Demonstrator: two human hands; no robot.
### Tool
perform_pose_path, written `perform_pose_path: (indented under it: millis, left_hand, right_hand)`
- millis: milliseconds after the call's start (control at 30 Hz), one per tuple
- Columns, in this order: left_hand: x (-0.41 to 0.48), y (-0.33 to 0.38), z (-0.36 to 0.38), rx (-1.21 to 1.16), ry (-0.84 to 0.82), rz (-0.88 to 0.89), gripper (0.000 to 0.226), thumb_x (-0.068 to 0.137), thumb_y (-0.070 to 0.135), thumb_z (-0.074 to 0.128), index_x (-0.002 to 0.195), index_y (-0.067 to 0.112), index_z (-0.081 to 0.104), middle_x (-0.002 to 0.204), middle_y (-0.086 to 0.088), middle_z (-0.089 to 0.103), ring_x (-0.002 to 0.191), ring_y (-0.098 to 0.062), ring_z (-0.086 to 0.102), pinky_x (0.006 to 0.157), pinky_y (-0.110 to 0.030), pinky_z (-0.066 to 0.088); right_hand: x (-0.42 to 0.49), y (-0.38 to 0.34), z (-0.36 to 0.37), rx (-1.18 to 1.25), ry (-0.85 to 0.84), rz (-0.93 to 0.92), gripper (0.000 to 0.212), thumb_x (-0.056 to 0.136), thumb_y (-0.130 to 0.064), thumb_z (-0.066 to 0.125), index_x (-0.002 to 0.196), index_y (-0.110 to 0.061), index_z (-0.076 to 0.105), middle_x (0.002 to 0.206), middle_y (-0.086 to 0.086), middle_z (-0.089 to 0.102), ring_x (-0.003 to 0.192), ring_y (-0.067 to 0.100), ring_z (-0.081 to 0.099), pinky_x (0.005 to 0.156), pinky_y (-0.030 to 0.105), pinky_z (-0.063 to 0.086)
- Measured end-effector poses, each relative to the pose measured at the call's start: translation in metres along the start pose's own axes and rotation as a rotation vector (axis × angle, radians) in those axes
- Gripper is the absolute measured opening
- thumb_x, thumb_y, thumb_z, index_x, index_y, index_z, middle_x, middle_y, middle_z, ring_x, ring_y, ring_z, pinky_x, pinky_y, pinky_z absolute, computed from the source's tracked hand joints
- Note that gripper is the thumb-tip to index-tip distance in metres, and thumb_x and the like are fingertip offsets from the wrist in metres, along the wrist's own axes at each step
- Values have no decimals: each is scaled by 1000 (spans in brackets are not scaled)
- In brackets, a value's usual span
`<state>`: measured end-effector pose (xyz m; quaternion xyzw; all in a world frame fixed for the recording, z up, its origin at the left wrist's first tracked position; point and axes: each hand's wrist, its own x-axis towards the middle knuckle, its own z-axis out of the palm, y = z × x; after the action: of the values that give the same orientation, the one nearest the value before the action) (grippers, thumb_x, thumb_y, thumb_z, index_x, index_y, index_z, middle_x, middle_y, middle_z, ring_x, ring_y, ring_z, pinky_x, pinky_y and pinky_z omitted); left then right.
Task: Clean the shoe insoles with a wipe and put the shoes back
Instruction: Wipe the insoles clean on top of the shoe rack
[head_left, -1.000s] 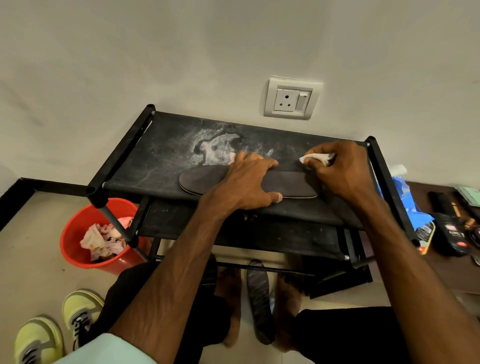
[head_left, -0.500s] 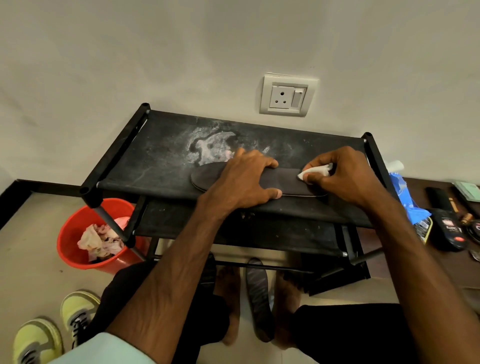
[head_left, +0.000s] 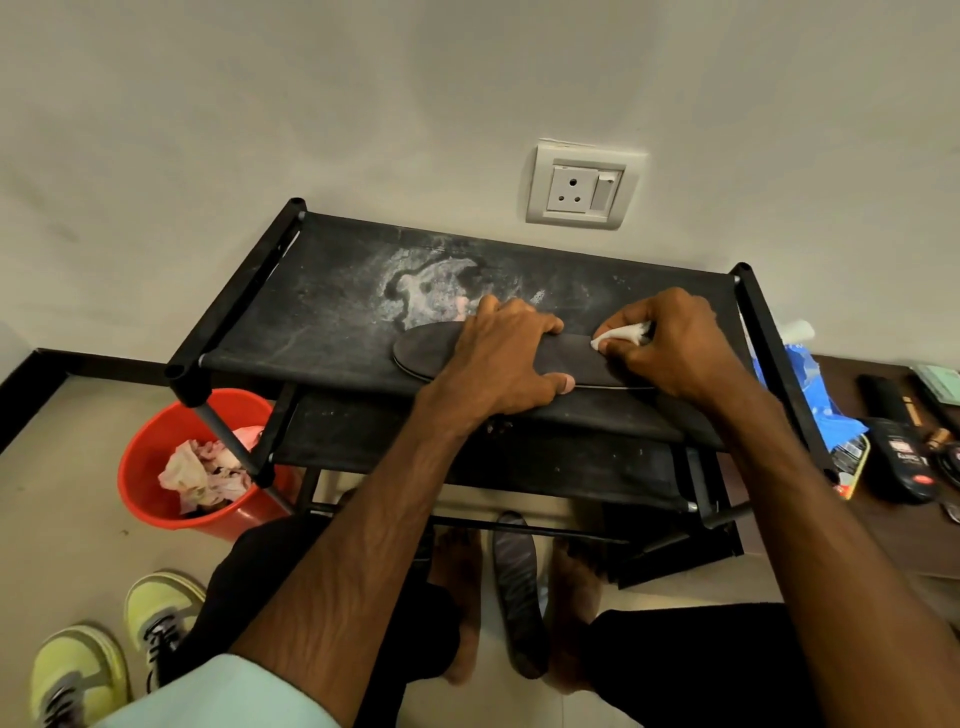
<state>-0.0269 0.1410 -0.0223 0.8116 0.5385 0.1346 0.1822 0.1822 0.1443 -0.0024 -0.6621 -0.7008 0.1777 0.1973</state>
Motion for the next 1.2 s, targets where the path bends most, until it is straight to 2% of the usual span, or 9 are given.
perform_pose_path:
  millis: [67, 200, 333, 500, 567, 667, 833, 1067, 1200]
  left_hand:
    - [-1, 1, 0, 7, 1, -6, 72, 82, 56, 73, 145, 31, 49, 143, 0, 48, 132, -26, 35, 111, -42, 34]
    - [-2, 3, -1, -1, 2, -19, 73, 81, 55, 74, 145, 31, 49, 144, 0, 49, 132, -25, 36, 111, -42, 34]
    - [-3, 4, -3, -16, -11, -30, 74, 81, 54, 75, 146, 31, 49, 145, -1, 48, 134, -26, 35, 111, -42, 35]
    - [-3, 5, -5, -28, -23, -35, 73, 81, 53, 75, 146, 31, 49, 145, -1, 47, 135, -26, 33, 113, -43, 34]
    - [-2, 4, -7, -31, -28, -35, 73, 82, 53, 75, 146, 30, 49, 145, -2, 47, 135, -26, 33, 113, -43, 33]
    - [-3, 3, -8, -43, -41, -34, 73, 82, 52, 75, 146, 30, 49, 145, -2, 46, 135, -26, 33, 113, -43, 32]
    - [-3, 4, -10, -70, -52, -27, 72, 82, 51, 76, 145, 30, 50, 144, -2, 47, 134, -24, 34, 114, -44, 32]
    - [-3, 2, -9, -83, -71, -23, 72, 83, 52, 75, 146, 30, 50, 144, -1, 46, 135, -25, 33, 114, -45, 31]
    - [-1, 1, -8, -90, -68, -26, 72, 82, 53, 75, 145, 30, 51, 143, -1, 47, 134, -25, 33, 113, -44, 32]
  right_hand:
    - [-4, 2, -5, 16, -74, -45, 12, 86, -20, 82, 97, -25, 83, 95, -2, 79, 79, 4, 69, 72, 19, 56]
    - [-14, 1, -14, 35, -195, -104, 18, 82, -16, 84, 94, -29, 83, 93, -8, 80, 82, 3, 73, 82, 27, 62]
    - [-18, 0, -20, 33, -234, -130, 18, 81, -16, 86, 90, -32, 83, 86, -14, 79, 81, -1, 72, 80, 24, 62]
    - [-19, -2, -22, -1, -248, -155, 23, 78, -15, 88, 86, -36, 83, 77, -27, 73, 82, -9, 69, 71, 5, 53]
    - [-19, -3, -20, 1, -236, -151, 22, 77, -14, 88, 85, -35, 83, 74, -29, 72, 80, -10, 68, 67, 3, 50]
    - [-18, -5, -15, 19, -202, -137, 24, 77, -14, 87, 83, -37, 82, 80, -21, 76, 78, -7, 70, 69, 9, 56]
    - [-10, -5, -6, 36, -125, -49, 17, 79, -22, 87, 89, -35, 82, 91, -10, 79, 83, 8, 72, 82, 42, 63]
    - [10, -14, 13, 56, 86, 31, 12, 81, -25, 81, 91, -32, 83, 90, -3, 80, 82, 15, 72, 83, 45, 62]
    - [15, -14, 16, 60, 93, 21, 13, 82, -22, 81, 93, -29, 83, 91, -3, 80, 82, 12, 71, 83, 42, 62]
